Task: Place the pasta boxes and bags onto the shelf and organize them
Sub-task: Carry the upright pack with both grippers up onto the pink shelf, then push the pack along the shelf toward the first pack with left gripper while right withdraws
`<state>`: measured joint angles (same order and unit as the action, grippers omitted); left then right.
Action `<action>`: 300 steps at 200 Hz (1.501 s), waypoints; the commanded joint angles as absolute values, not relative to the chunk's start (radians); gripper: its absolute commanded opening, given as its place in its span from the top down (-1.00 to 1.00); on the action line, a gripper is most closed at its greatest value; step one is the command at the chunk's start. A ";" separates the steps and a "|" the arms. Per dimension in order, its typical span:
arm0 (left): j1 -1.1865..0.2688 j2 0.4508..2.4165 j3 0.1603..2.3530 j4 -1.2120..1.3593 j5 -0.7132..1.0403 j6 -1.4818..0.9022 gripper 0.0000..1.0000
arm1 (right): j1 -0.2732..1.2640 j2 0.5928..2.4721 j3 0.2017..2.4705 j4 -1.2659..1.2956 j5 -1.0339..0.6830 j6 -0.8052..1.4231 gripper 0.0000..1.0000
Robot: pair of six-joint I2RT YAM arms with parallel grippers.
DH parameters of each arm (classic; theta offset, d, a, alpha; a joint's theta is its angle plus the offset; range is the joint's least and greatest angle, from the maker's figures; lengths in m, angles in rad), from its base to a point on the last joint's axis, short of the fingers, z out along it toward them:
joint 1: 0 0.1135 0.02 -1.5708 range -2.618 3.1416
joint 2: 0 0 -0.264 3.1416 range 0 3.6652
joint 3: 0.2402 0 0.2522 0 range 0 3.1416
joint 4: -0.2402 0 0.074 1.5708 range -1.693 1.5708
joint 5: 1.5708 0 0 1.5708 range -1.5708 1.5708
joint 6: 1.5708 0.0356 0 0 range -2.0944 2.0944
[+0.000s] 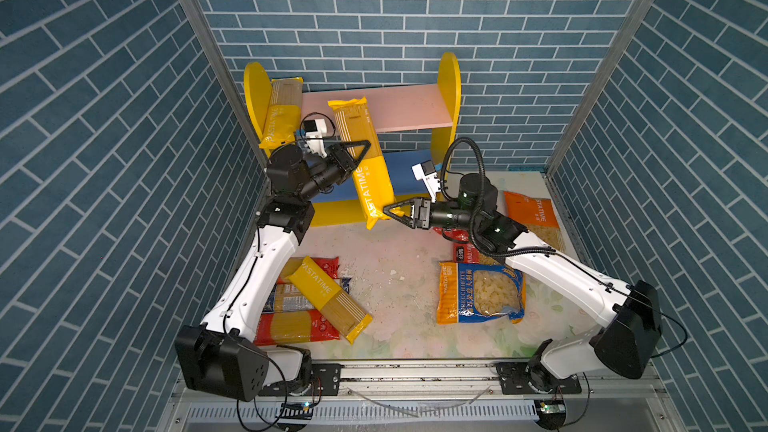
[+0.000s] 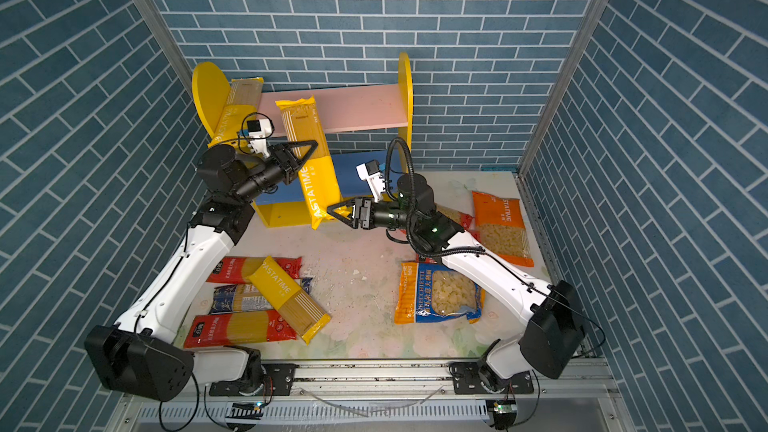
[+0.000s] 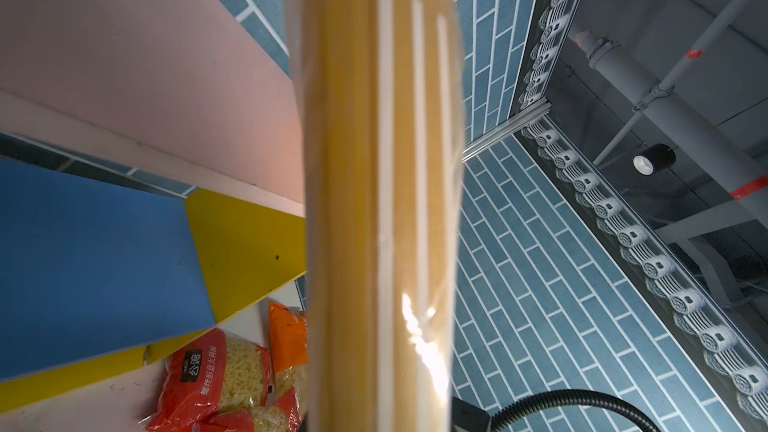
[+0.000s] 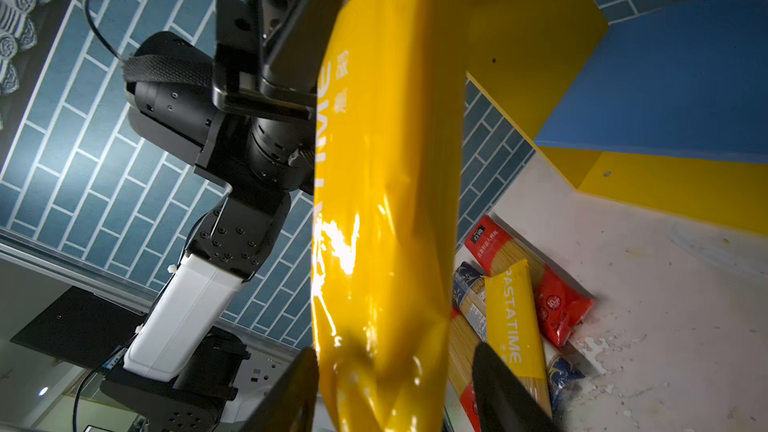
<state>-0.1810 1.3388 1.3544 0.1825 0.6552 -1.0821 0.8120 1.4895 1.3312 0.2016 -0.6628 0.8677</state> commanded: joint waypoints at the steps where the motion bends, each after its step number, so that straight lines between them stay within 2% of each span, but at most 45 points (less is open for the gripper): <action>1: -0.142 1.340 1.479 0.221 0.643 -1.066 0.94 | 0.826 1.560 1.455 0.256 -0.622 0.909 -0.13; 12: -0.129 1.371 1.535 0.170 0.650 -1.059 0.92 | 0.827 1.595 1.504 0.257 -0.600 0.931 -0.04; 34: -0.107 1.441 1.662 -0.002 0.641 -1.020 0.77 | 0.832 1.645 1.572 0.282 -0.574 0.956 0.29; 49: -0.096 1.491 1.742 -0.088 0.638 -1.002 0.49 | 0.830 1.675 1.623 0.266 -0.555 0.949 0.53; 56: -0.091 1.512 1.774 -0.120 0.635 -0.997 0.43 | 0.827 1.689 1.646 0.265 -0.543 0.953 0.61; 68: -0.082 1.537 1.806 -0.153 0.630 -0.997 0.33 | 0.821 1.711 1.677 0.286 -0.525 0.981 0.71; 99: -0.072 1.532 1.820 -0.210 0.588 -0.983 -0.15 | 0.805 1.759 1.747 0.358 -0.484 1.077 0.87; 125: -0.070 1.510 1.803 -0.226 0.579 -0.979 -0.40 | 0.791 1.787 1.797 0.377 -0.437 1.138 0.91; 157: -0.070 1.474 1.765 -0.233 0.574 -0.977 -0.55 | 0.772 1.854 1.895 0.361 -0.388 1.248 0.92; 210: -0.071 1.284 1.565 -0.291 0.483 -0.936 -0.64 | 0.769 1.948 2.051 0.294 -0.289 1.335 0.92; 259: -0.070 1.132 1.430 -0.322 0.391 -0.890 -0.71 | 0.807 2.154 2.350 0.212 -0.304 1.407 0.91; 280: -0.069 1.084 1.392 -0.288 0.365 -0.882 -0.85 | 0.830 2.224 2.439 0.174 -0.299 1.414 0.91; 291: -0.069 1.077 1.388 -0.289 0.355 -0.870 -0.90 | 0.843 2.244 2.474 0.156 -0.296 1.417 0.86; 300: -0.069 1.079 1.383 -0.282 0.356 -0.871 -0.93 | 0.852 2.257 2.490 0.151 -0.290 1.417 0.67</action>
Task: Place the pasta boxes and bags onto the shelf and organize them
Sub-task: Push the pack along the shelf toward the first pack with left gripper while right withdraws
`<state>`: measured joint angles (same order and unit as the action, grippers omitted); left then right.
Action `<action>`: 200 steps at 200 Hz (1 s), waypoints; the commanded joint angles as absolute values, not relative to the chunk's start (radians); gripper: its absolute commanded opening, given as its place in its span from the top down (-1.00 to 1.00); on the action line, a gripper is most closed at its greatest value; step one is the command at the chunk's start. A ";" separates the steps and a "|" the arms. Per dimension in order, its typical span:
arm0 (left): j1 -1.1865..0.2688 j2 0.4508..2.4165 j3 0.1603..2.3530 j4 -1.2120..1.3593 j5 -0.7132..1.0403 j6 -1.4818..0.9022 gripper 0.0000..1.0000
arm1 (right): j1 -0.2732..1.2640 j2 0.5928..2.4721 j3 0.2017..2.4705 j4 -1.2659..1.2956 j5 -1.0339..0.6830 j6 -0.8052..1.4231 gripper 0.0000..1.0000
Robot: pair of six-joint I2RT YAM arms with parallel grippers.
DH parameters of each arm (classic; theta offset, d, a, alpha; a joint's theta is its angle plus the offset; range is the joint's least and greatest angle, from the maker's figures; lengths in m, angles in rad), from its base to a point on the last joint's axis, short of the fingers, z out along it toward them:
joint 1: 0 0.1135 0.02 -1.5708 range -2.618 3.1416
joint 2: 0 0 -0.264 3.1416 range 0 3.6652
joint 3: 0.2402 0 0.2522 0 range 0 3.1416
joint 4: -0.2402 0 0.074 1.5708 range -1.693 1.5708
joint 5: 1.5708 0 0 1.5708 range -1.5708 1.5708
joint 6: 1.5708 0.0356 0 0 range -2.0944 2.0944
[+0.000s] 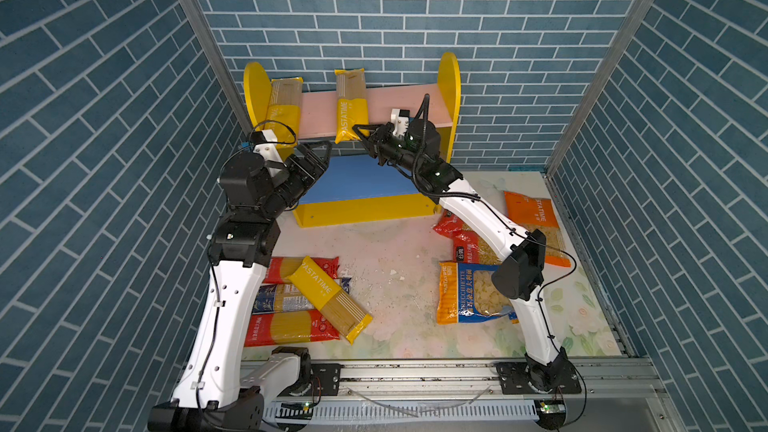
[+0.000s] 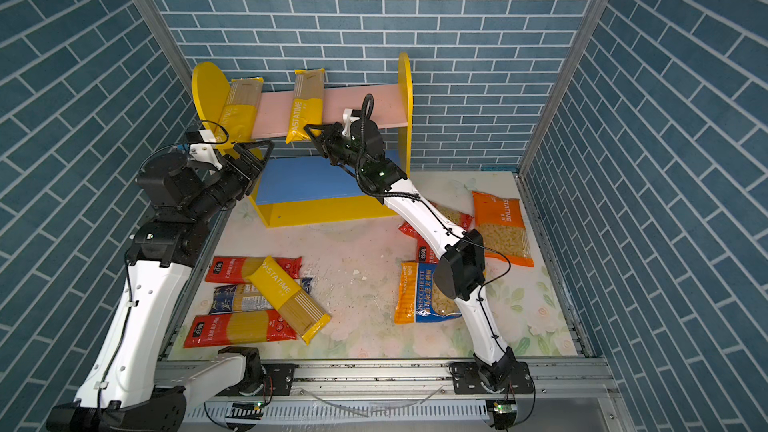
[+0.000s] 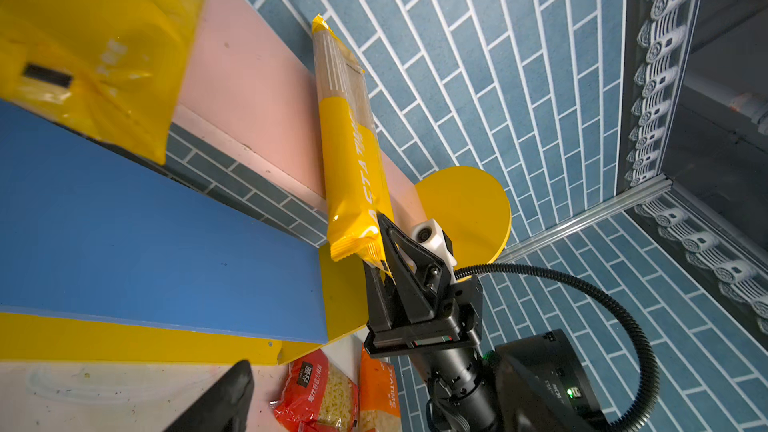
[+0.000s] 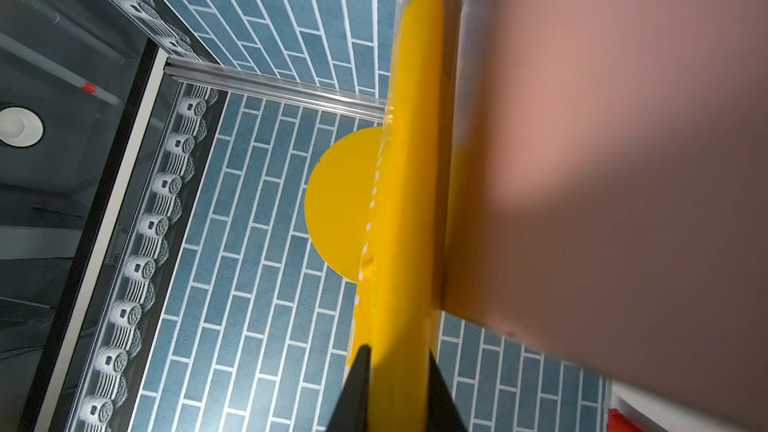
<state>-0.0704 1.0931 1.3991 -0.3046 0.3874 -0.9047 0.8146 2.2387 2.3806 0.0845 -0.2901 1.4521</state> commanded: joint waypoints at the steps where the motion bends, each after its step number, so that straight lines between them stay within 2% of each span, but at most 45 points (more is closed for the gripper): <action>1: -0.069 1.079 1.383 -0.281 0.356 -0.872 -0.93 | 0.852 2.258 2.492 0.151 -0.290 1.417 0.65; 20: -0.069 1.089 1.367 -0.232 0.365 -0.897 -0.94 | 0.860 2.259 2.502 0.138 -0.295 1.409 0.24; 40: -0.068 1.104 1.356 -0.174 0.379 -0.934 -0.95 | 0.861 2.227 2.463 0.137 -0.331 1.376 0.06; 83: -0.109 1.171 1.353 -0.103 0.369 -0.952 -0.99 | 0.840 2.016 2.094 0.245 -0.385 1.315 -0.05; 111: -0.164 1.233 1.341 -0.005 0.339 -0.970 -0.99 | 0.808 1.847 1.808 0.297 -0.338 1.291 -0.08; 141: -0.192 1.310 1.374 0.065 0.291 -0.989 -0.96 | 0.775 1.715 1.628 0.296 -0.333 1.241 -0.08; 179: -0.210 1.322 1.328 0.112 0.148 -1.007 -0.69 | 0.734 1.560 1.385 0.297 -0.286 1.209 -0.07; 200: -0.216 1.308 1.281 0.179 0.089 -1.035 -0.31 | 0.719 1.513 1.299 0.283 -0.275 1.197 -0.06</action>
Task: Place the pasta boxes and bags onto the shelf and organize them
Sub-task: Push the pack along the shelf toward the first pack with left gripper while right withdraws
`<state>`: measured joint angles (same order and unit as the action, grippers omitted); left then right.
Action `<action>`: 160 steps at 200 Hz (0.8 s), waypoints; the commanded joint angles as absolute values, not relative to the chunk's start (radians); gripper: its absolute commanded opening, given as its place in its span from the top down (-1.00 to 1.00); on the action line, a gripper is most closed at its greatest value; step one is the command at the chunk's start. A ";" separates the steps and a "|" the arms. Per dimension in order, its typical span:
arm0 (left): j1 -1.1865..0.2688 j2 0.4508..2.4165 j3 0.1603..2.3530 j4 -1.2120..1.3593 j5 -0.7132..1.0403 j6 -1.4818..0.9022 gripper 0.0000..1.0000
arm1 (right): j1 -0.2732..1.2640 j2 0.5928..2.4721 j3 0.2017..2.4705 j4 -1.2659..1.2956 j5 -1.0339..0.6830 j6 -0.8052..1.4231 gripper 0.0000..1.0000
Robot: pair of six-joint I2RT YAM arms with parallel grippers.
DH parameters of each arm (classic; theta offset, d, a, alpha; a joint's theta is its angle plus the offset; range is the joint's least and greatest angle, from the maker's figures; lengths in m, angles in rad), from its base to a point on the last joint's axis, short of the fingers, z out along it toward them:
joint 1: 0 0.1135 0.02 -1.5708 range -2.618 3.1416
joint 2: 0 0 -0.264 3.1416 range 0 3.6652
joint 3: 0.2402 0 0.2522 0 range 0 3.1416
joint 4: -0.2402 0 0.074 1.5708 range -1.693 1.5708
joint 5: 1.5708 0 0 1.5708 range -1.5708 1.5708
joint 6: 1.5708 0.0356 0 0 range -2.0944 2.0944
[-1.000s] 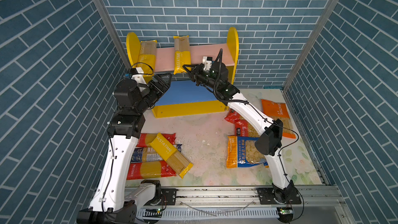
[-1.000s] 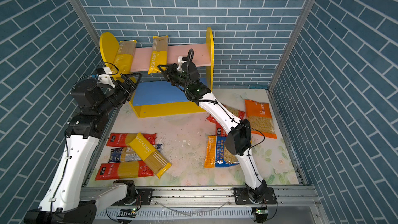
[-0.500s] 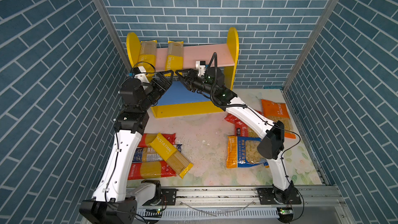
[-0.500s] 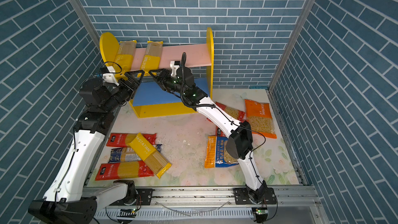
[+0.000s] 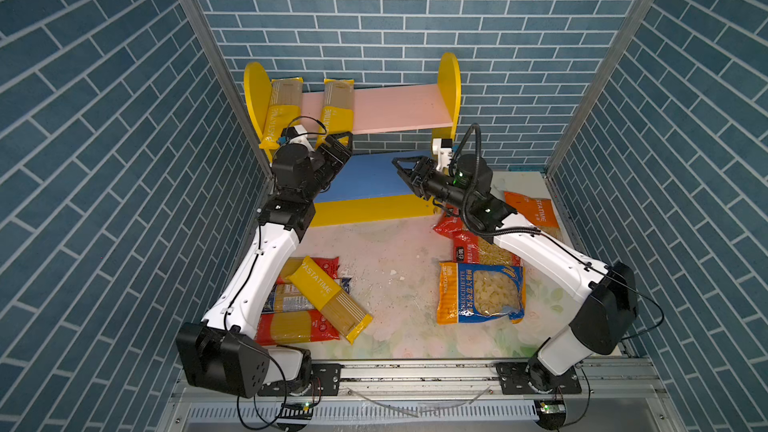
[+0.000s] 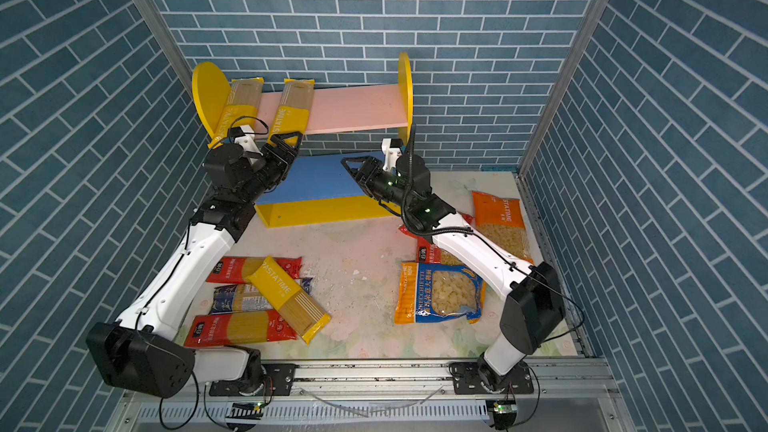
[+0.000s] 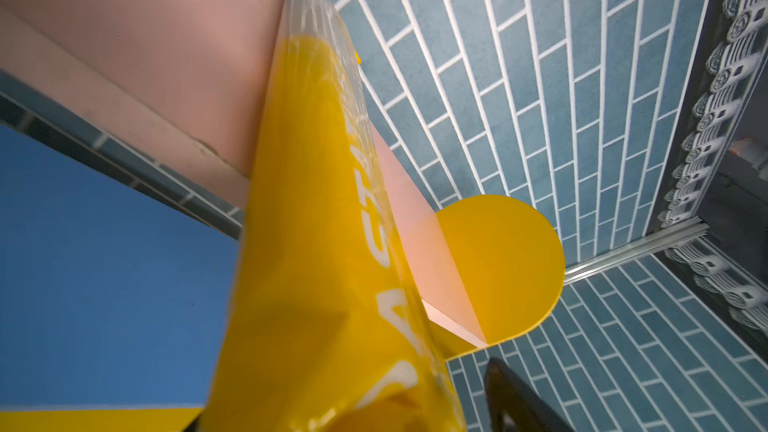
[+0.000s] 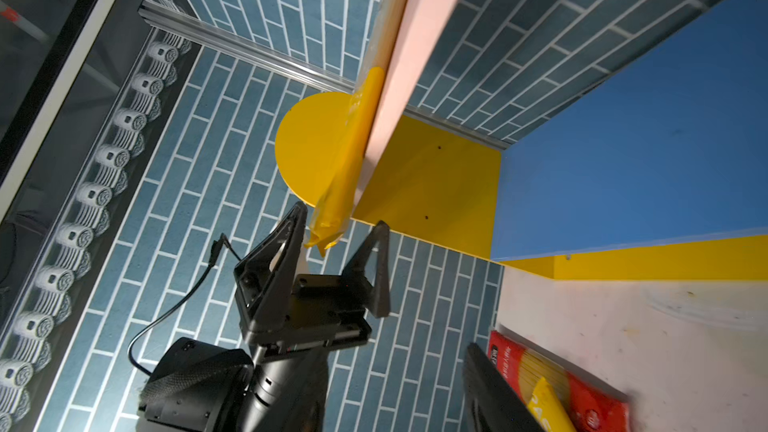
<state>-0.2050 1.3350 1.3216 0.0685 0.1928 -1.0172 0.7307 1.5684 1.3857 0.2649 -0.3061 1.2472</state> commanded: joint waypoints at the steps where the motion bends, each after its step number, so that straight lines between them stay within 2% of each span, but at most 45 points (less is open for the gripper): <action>1: -0.216 1.307 1.279 0.182 0.088 -1.035 -0.29 | 0.720 1.512 1.296 0.282 -0.274 1.197 -0.06; 19: -0.219 1.307 1.279 0.196 0.069 -1.045 0.07 | 0.715 1.503 1.260 0.263 -0.271 1.187 -0.05; 56: -0.218 1.290 1.311 0.134 0.006 -1.009 0.53 | 0.716 1.524 1.230 0.289 -0.289 1.215 0.00; 127: -0.145 1.242 1.318 0.029 -0.051 -1.054 0.72 | 0.718 1.519 1.197 0.289 -0.308 1.210 0.08; 154: -0.129 1.232 1.275 0.070 -0.090 -1.096 1.00 | 0.718 1.517 1.190 0.287 -0.316 1.210 0.09; 160: -0.129 1.229 1.265 0.081 -0.102 -1.126 1.00 | 0.717 1.517 1.191 0.286 -0.319 1.210 0.09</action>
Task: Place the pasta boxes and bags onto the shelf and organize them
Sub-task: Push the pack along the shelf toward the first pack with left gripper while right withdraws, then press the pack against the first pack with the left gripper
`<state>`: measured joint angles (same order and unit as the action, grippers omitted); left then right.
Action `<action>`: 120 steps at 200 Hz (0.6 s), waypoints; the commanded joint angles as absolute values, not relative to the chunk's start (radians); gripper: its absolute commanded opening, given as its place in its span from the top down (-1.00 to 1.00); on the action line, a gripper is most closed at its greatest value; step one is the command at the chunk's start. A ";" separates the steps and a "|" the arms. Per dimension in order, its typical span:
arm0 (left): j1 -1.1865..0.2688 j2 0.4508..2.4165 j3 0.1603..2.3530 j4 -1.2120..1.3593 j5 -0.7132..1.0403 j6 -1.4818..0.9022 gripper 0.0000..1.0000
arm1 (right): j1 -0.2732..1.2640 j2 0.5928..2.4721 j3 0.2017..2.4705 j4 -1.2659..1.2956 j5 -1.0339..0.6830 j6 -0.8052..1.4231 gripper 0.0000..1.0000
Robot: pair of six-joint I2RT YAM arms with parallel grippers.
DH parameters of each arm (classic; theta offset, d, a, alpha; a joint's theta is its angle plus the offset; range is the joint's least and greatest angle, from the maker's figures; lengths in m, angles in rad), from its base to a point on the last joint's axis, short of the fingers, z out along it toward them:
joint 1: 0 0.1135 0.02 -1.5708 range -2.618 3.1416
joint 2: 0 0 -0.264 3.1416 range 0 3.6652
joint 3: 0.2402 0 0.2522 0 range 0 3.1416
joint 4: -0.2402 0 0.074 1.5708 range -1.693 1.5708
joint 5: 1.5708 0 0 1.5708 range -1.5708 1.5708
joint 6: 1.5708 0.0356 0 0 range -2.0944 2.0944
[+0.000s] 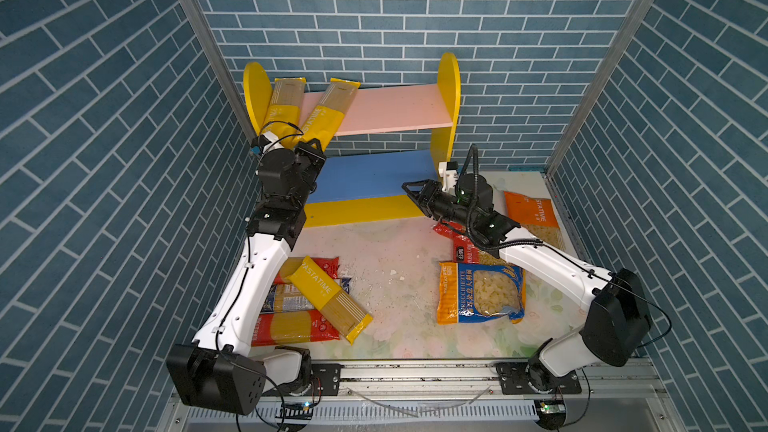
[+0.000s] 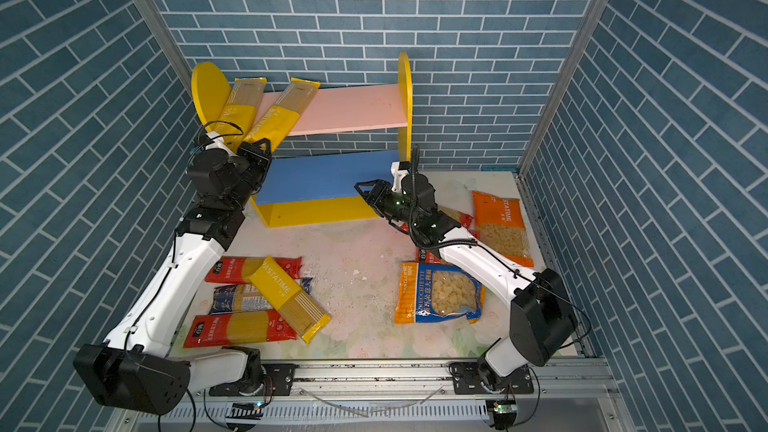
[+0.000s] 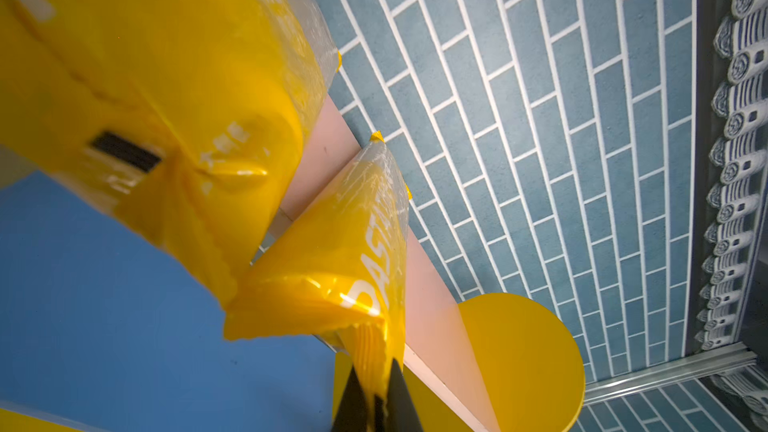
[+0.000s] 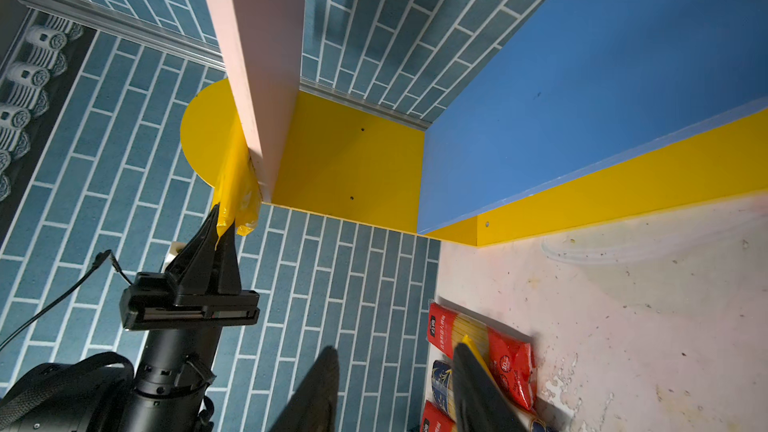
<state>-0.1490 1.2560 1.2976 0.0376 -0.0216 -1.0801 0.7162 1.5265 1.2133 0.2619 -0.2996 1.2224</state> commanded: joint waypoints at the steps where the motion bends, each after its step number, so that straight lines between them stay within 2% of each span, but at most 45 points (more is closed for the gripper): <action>1: -0.129 1.227 1.263 0.083 -0.104 -1.127 1.00 | 0.717 1.516 1.191 0.287 -0.319 1.210 0.09; 47: -0.152 1.215 1.233 0.167 -0.149 -1.141 1.00 | 0.717 1.518 1.184 0.277 -0.323 1.193 0.10; 99: -0.269 1.138 1.148 0.266 -0.485 -1.042 1.00 | 0.718 1.526 1.198 0.266 -0.351 1.179 0.11; 120: -0.308 1.153 1.143 0.310 -0.561 -1.008 1.00 | 0.718 1.514 1.194 0.240 -0.350 1.156 0.11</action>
